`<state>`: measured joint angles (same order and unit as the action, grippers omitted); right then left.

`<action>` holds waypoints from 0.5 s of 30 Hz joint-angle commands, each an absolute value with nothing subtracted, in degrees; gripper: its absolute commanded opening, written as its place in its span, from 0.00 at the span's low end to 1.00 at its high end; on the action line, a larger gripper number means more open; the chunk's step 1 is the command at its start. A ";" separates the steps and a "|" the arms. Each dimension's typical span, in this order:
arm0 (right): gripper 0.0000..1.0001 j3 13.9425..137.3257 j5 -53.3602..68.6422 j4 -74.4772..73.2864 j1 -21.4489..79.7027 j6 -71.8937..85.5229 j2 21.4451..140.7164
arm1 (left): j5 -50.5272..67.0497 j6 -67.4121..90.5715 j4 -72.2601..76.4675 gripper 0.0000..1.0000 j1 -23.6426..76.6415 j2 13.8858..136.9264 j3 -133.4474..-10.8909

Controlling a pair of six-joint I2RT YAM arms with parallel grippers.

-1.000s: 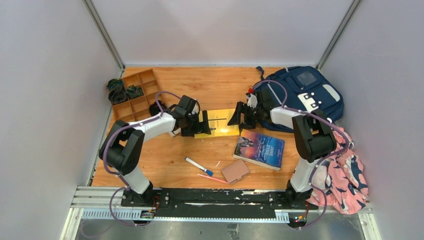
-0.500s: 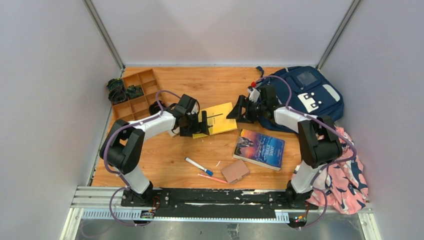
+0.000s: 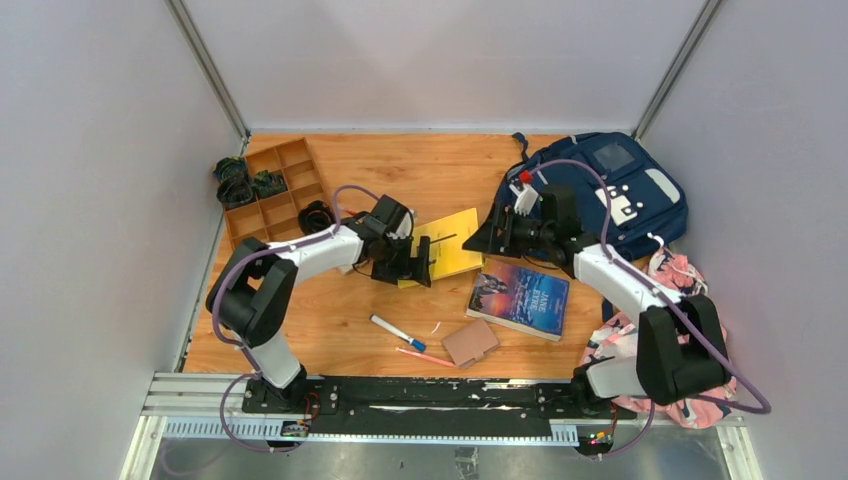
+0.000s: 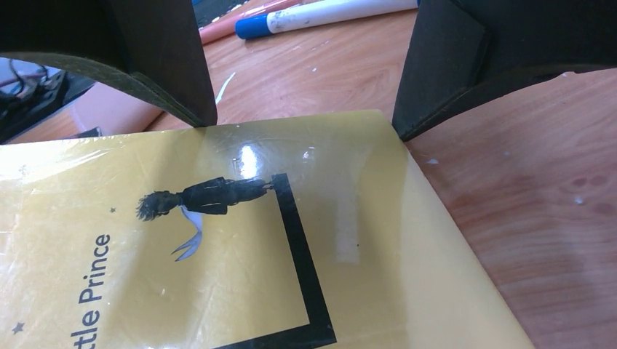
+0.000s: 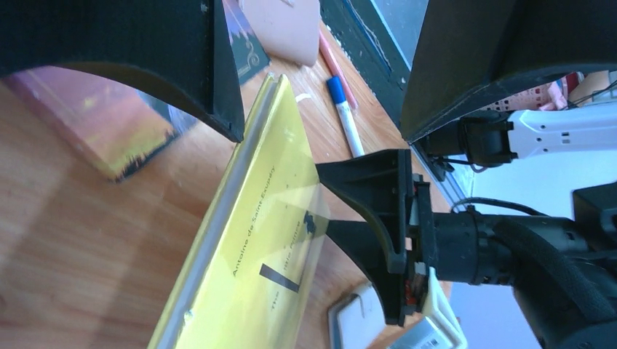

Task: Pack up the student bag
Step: Pick up the book from the center of the board.

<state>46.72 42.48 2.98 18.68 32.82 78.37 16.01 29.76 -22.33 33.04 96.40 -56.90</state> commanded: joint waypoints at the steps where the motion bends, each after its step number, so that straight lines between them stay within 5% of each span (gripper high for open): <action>1: 0.81 40.56 46.66 -6.03 22.91 33.87 74.47 | 23.85 28.62 -14.14 0.93 37.90 97.03 -62.05; 15: 0.83 33.56 24.49 -22.66 20.44 28.75 62.41 | 15.14 23.23 -26.60 0.94 39.42 90.43 -64.94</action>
<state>33.34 29.67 -19.53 21.56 29.95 62.92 16.40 24.47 -26.68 38.89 93.23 -61.87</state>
